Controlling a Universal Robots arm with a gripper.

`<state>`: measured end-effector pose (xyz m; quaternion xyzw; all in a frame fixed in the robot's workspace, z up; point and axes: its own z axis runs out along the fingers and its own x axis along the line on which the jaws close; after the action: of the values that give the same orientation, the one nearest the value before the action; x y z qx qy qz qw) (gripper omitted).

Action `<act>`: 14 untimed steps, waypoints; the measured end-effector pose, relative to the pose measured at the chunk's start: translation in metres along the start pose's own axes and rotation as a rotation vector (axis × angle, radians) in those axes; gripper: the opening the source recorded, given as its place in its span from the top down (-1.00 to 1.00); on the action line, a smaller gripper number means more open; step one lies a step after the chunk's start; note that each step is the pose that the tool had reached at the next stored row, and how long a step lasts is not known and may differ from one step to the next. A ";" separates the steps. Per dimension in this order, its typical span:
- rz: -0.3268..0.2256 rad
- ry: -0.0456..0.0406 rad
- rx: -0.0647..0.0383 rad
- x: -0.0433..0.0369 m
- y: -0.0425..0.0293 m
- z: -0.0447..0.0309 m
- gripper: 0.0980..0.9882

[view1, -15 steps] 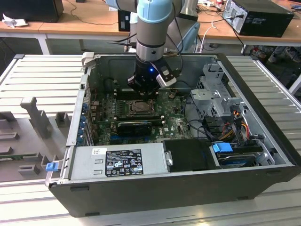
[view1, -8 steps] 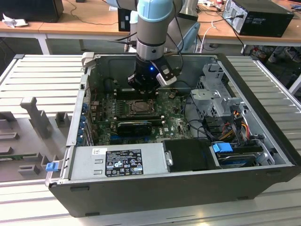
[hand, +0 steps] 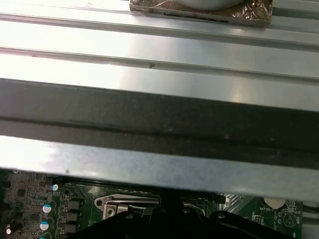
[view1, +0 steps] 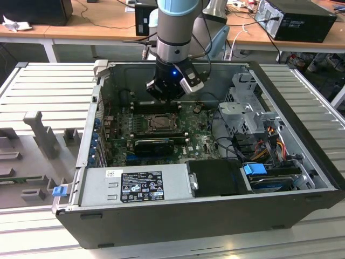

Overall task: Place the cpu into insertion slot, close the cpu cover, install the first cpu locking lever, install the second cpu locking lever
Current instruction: 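Install the first cpu locking lever, then install the second cpu locking lever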

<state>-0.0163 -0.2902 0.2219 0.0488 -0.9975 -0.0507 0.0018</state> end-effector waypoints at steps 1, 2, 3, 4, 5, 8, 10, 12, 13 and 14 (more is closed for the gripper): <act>0.000 -0.0001 0.000 0.0000 -0.0003 0.0000 0.98; 0.000 0.0000 0.000 0.0001 -0.0007 -0.0001 0.98; 0.000 0.0000 0.000 0.0001 -0.0011 -0.0001 0.98; 0.000 0.0000 0.000 0.0001 -0.0015 -0.0002 0.98; 0.000 0.0000 0.000 0.0002 -0.0019 -0.0002 0.98; 0.000 0.0000 0.000 0.0004 -0.0042 -0.0004 0.98; 0.000 0.0000 0.000 0.0005 -0.0054 -0.0005 0.98; 0.000 0.0000 0.000 0.0007 -0.0068 -0.0007 0.98; 0.000 0.0000 0.000 0.0008 -0.0077 -0.0008 0.98; 0.000 0.0000 0.000 0.0010 -0.0100 -0.0010 0.98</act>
<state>-0.0163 -0.3003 0.2219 0.0488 -0.9975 -0.0507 0.0019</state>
